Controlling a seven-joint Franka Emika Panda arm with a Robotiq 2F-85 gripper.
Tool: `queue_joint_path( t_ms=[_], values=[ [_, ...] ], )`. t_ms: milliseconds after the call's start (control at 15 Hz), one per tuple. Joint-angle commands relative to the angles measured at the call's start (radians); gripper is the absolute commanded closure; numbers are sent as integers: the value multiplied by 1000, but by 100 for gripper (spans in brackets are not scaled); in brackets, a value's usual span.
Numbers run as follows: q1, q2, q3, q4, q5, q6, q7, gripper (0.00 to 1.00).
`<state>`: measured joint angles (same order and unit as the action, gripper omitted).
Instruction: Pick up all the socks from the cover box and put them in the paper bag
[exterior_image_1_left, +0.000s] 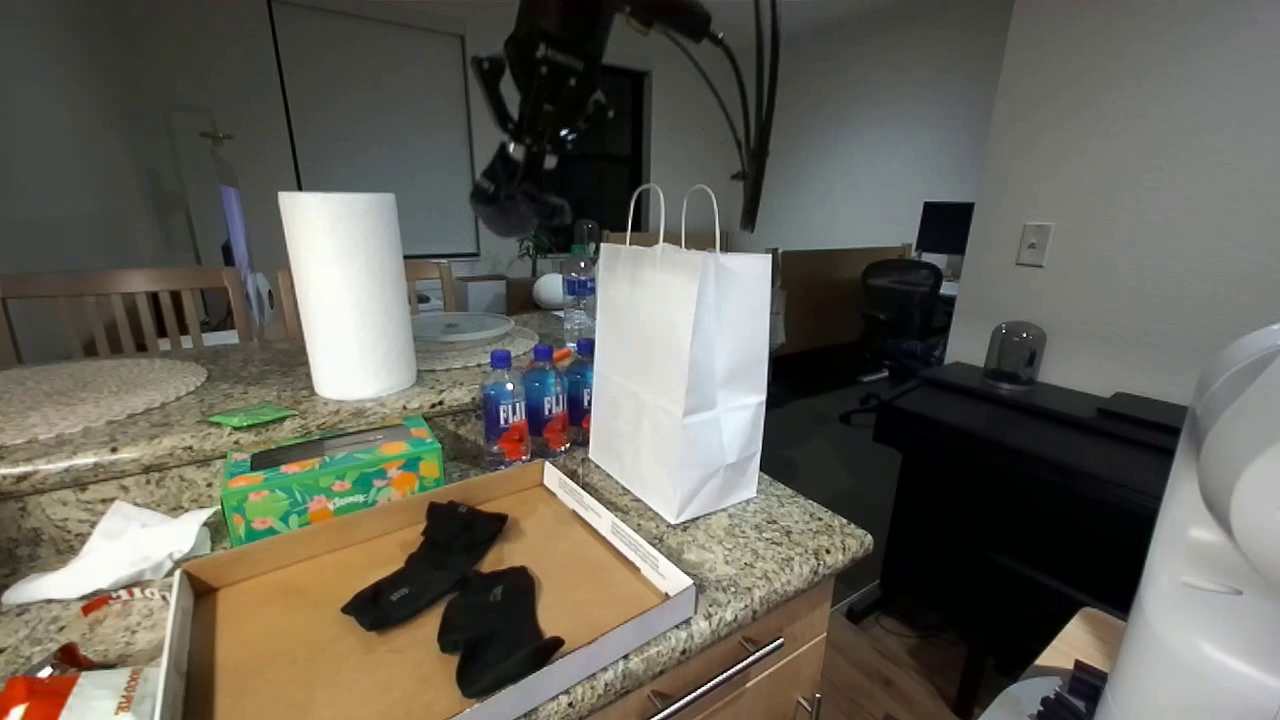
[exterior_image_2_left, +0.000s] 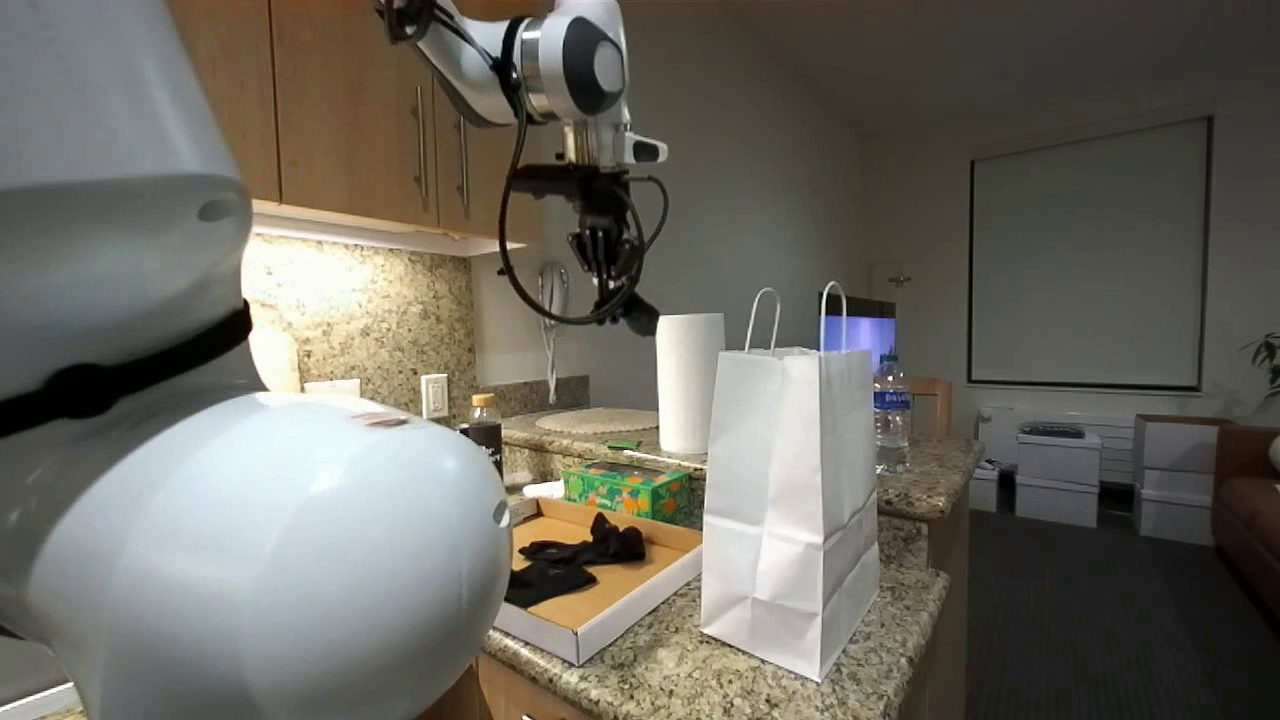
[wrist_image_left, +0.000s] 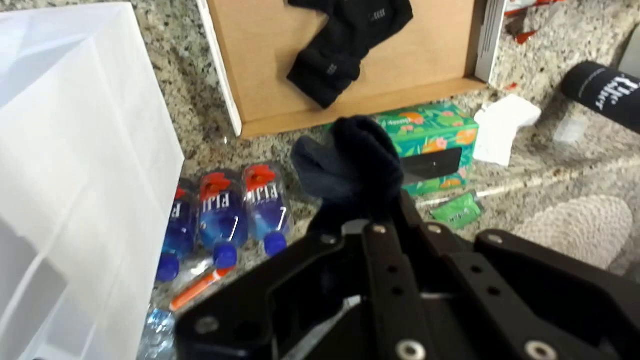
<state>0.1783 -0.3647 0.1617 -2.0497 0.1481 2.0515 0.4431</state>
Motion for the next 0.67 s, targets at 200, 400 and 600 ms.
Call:
queue_joint_path(
  t_ms=[200,400,600],
  values=[
    [-140,-160,-73,9,34,-70,27,93],
    [-201,-161,-142,-10,65,-89,19,93],
    [-249,-137,-191,-35,99,-91,23,93]
  ],
)
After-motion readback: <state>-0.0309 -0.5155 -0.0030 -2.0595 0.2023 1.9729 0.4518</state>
